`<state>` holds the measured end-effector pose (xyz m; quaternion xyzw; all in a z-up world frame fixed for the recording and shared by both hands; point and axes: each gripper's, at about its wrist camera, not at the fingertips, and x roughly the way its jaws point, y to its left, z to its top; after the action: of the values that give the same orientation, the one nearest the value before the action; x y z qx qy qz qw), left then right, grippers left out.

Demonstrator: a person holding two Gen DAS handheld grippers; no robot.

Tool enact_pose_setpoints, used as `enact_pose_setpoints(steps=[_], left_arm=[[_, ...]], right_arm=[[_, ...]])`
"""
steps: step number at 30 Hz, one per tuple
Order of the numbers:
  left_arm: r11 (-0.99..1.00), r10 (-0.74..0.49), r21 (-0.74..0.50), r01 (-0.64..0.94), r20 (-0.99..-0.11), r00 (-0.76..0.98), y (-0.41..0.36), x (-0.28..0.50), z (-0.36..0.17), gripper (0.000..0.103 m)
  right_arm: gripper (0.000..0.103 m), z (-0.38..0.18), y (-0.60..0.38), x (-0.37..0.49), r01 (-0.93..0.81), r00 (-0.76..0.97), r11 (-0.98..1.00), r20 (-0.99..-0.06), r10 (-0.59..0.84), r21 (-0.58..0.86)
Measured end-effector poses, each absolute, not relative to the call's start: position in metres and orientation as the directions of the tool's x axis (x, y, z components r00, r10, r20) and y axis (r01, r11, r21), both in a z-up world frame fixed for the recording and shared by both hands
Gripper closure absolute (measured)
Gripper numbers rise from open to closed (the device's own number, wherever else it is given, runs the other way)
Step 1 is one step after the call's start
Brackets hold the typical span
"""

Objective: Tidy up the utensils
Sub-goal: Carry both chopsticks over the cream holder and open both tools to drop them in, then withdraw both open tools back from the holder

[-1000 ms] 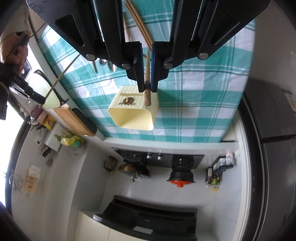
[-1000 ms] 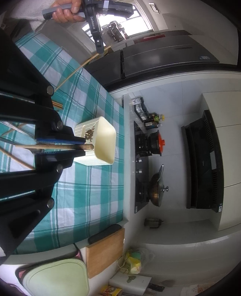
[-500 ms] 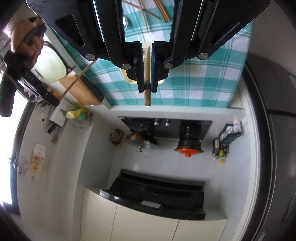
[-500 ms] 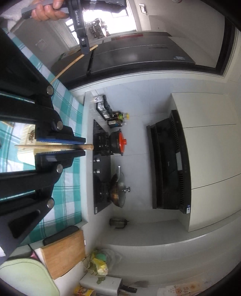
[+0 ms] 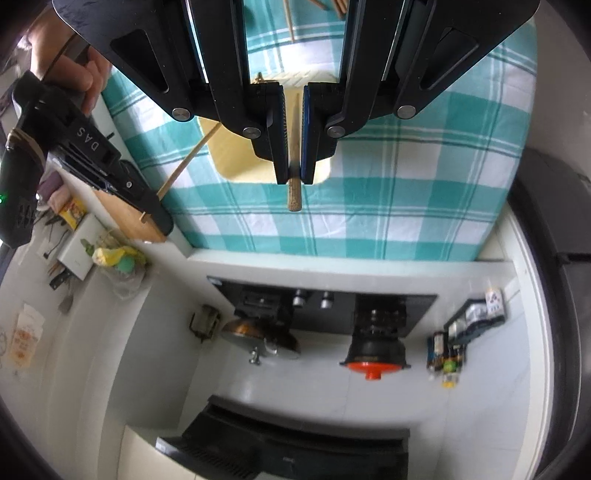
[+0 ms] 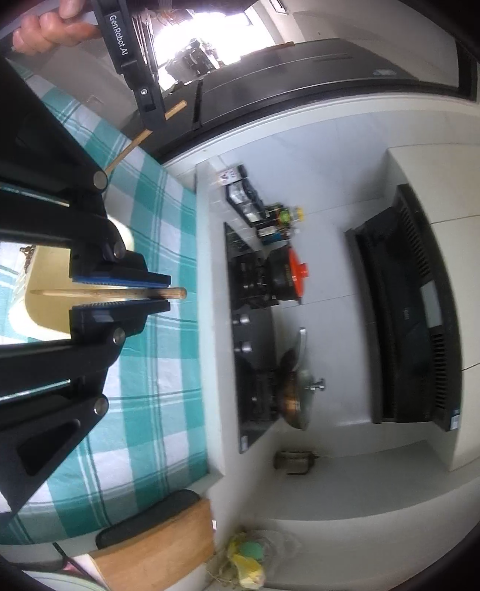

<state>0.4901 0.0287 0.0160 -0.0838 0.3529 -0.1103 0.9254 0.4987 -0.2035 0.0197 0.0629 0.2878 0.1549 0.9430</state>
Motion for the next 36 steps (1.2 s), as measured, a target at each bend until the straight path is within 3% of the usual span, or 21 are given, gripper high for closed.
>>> enact_pose_setpoints(steps=[7, 8, 9, 11, 15, 19, 23, 28, 31, 36], left_arm=[[0.970, -0.237, -0.215, 0.116, -0.712, 0.661, 0.017, 0.517, -0.016, 0.097], [0.972, -0.228, -0.212, 0.105, -0.715, 0.661, 0.017, 0.518, -0.017, 0.090], [0.972, -0.226, -0.214, 0.100, -0.717, 0.659, 0.017, 0.517, -0.017, 0.074], [0.973, -0.216, -0.215, 0.086, -0.708, 0.672, 0.023, 0.509, -0.012, 0.050], [0.975, -0.210, -0.196, 0.103, -0.669, 0.713, 0.042, 0.469, 0.001, 0.026], [0.987, -0.159, -0.113, 0.113, -0.642, 0.750, 0.056, 0.405, -0.002, 0.012], [0.993, -0.120, -0.067, 0.101, -0.633, 0.764, 0.063, 0.336, -0.035, 0.009], [0.992, -0.105, -0.119, 0.030, -0.698, 0.708, 0.060, 0.272, -0.098, 0.009], [0.991, -0.094, -0.135, -0.011, -0.739, 0.667, 0.052, 0.250, -0.126, 0.010], [0.997, -0.010, -0.055, -0.047, -0.749, 0.663, 0.037, 0.230, -0.145, 0.009]], right_arm=[[0.092, -0.009, -0.208, 0.525, -0.227, 0.725, 0.950, -0.614, 0.312, 0.215], [0.087, -0.009, -0.209, 0.526, -0.221, 0.724, 0.950, -0.616, 0.311, 0.219], [0.073, -0.008, -0.211, 0.527, -0.216, 0.725, 0.949, -0.613, 0.313, 0.230], [0.054, -0.002, -0.218, 0.520, -0.208, 0.745, 0.945, -0.585, 0.320, 0.252], [0.054, 0.014, -0.229, 0.483, -0.229, 0.760, 0.948, -0.568, 0.316, 0.221], [0.053, 0.011, -0.237, 0.416, -0.272, 0.755, 0.955, -0.589, 0.288, 0.119], [0.052, -0.015, -0.244, 0.341, -0.270, 0.751, 0.962, -0.617, 0.235, 0.037], [0.052, -0.051, -0.248, 0.257, -0.235, 0.787, 0.972, -0.582, 0.207, 0.029], [0.052, -0.077, -0.246, 0.223, -0.186, 0.800, 0.982, -0.576, 0.168, 0.027], [0.052, -0.106, -0.246, 0.193, -0.131, 0.806, 0.991, -0.580, 0.115, 0.014]])
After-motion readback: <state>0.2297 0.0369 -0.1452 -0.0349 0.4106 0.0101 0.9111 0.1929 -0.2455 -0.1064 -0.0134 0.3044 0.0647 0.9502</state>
